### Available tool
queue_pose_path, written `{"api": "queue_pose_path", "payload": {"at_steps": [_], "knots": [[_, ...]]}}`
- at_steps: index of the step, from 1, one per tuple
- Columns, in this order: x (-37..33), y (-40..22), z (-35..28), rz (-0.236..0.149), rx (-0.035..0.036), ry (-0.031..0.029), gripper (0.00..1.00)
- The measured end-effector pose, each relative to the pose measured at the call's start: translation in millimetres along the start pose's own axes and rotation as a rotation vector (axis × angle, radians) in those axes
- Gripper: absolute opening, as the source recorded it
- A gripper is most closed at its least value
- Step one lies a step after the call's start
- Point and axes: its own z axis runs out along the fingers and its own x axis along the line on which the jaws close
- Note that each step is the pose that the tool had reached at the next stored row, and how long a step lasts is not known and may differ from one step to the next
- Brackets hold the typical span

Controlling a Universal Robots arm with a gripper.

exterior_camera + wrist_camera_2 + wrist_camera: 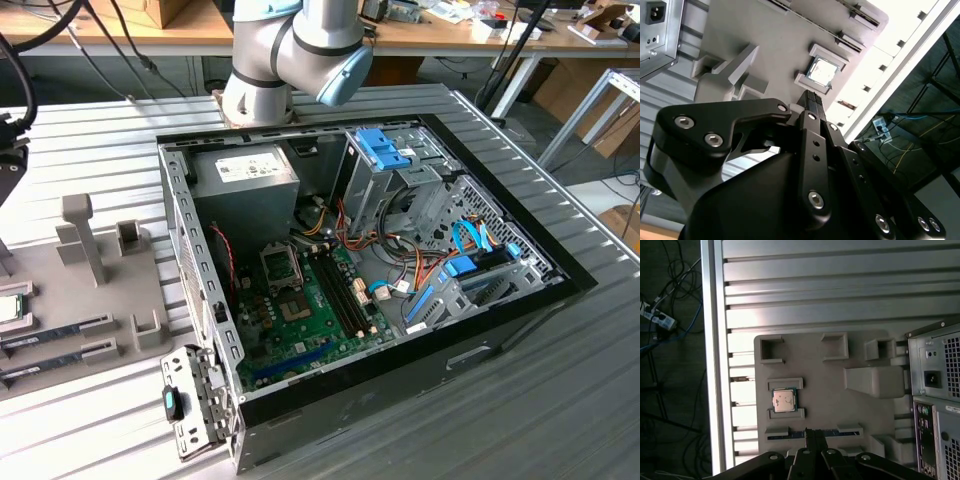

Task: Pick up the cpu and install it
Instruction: 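Reach for the cpu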

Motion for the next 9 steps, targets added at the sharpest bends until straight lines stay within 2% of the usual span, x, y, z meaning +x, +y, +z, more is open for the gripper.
{"api": "queue_pose_path", "payload": {"at_steps": [9], "knots": [[0.1, -0.2, 3.8, 0.000, 0.0000, 0.0000, 0.11]]}}
